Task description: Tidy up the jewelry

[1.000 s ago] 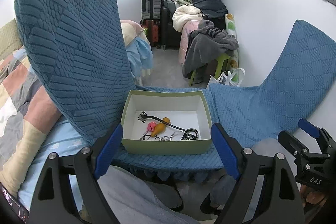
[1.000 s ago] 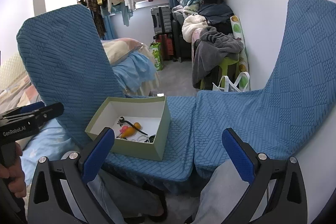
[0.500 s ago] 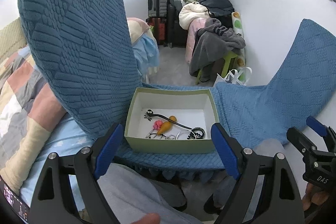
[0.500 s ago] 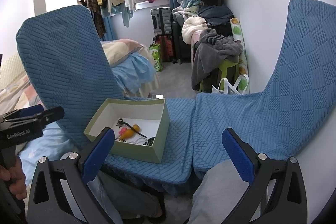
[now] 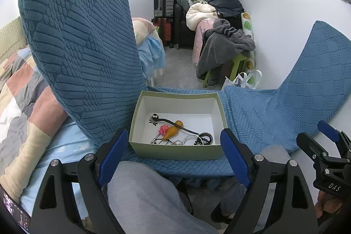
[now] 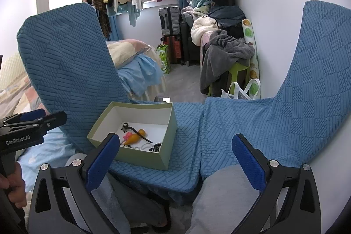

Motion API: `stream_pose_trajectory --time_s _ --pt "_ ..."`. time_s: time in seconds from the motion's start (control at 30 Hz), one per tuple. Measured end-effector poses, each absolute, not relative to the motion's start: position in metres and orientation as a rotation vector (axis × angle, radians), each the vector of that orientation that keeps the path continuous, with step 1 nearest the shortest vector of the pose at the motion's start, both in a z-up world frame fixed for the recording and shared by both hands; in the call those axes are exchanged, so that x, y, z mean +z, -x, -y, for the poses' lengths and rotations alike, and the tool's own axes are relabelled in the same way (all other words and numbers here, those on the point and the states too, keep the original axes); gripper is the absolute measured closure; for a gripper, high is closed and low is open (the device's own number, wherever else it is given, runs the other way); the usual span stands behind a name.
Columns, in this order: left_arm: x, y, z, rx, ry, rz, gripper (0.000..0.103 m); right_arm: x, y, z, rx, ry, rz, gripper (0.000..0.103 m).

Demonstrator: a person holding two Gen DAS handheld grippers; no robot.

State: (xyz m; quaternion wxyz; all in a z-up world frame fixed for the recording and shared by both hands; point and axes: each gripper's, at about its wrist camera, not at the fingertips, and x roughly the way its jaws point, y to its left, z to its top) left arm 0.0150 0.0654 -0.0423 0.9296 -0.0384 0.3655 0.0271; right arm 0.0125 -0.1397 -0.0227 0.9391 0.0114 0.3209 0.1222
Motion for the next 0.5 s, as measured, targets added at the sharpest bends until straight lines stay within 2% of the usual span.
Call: stream_pose_trajectory --time_s 0.5 --pt "-0.0441 -0.0122 -0.0634 0.052 0.085 -0.752 0.017 -0.0259 -0.0136 0.1372 0.248 -0.014 -0.658 0.000"
